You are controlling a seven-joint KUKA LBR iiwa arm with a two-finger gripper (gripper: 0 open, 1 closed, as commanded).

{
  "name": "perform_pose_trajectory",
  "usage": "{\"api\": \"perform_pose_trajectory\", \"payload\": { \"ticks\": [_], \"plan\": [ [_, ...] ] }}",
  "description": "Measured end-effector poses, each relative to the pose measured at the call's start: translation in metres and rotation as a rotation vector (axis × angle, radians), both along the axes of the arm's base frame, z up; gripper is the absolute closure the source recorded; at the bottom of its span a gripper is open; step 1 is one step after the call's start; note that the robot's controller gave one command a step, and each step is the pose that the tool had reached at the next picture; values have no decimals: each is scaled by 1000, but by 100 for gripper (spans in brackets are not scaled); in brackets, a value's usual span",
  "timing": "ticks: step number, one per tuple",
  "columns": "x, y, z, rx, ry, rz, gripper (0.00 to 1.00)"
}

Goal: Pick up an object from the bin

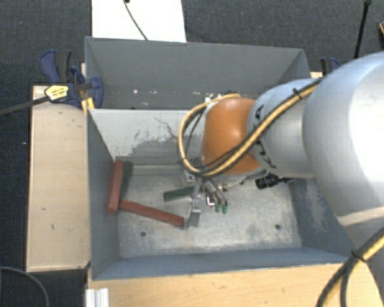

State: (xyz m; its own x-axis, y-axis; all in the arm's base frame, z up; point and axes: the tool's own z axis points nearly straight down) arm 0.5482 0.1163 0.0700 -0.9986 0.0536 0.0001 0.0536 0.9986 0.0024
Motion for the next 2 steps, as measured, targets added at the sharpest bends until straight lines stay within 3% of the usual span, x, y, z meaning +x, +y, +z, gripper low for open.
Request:
{"api": "perform_pose_trajectory", "payload": {
  "ticks": [1,2],
  "plan": [
    [1,-4,1,-2,-1,-5,100],
    [21,11,185,1,-12,-55,100]
  ]
}}
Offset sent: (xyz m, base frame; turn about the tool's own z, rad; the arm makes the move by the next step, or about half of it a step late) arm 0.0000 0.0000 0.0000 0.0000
